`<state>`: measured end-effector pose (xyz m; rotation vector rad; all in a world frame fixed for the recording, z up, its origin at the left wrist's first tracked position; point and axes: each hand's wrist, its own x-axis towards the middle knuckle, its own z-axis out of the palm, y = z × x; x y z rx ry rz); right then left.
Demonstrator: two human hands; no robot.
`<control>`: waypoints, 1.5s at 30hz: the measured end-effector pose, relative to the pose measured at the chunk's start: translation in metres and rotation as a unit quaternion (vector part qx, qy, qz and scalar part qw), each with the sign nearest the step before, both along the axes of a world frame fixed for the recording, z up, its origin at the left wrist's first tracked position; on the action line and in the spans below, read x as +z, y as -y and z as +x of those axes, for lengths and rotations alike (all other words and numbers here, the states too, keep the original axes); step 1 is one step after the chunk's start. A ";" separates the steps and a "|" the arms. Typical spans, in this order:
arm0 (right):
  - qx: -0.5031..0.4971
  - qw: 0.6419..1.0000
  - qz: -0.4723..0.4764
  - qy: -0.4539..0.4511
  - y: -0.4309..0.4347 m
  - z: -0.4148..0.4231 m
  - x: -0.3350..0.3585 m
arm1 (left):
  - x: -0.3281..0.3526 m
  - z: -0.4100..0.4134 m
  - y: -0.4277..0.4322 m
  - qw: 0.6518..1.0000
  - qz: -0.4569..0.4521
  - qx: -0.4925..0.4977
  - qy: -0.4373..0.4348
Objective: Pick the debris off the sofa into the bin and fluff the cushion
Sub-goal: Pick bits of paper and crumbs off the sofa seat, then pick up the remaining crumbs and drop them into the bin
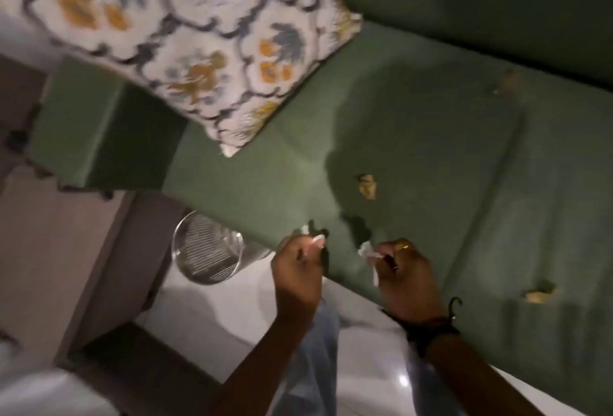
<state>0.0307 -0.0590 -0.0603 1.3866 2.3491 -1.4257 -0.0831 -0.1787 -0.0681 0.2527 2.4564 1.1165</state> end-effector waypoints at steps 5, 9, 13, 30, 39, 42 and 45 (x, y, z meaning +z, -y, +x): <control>0.239 0.971 -0.014 -0.030 0.139 -0.125 -0.032 | -0.040 -0.073 0.136 0.968 -0.075 0.237 0.026; 0.209 0.972 -0.087 0.057 0.202 -0.203 -0.081 | -0.090 -0.129 0.182 0.952 -0.077 0.281 0.094; 0.243 0.959 -0.108 0.096 0.217 -0.242 -0.110 | -0.109 -0.169 0.198 0.941 -0.144 0.263 0.156; -0.323 0.879 0.142 0.320 -0.043 0.105 -0.020 | -0.042 -0.031 -0.110 0.946 -0.070 -0.316 0.002; -0.381 0.897 0.089 0.206 -0.071 0.146 -0.050 | -0.044 -0.007 -0.156 0.956 -0.110 -0.269 -0.035; -0.394 0.902 0.112 0.139 -0.091 0.139 -0.046 | -0.038 0.001 -0.160 0.972 -0.078 -0.217 -0.033; -0.365 0.919 0.121 0.081 -0.143 0.100 -0.039 | -0.036 0.011 -0.169 0.986 -0.032 -0.162 -0.028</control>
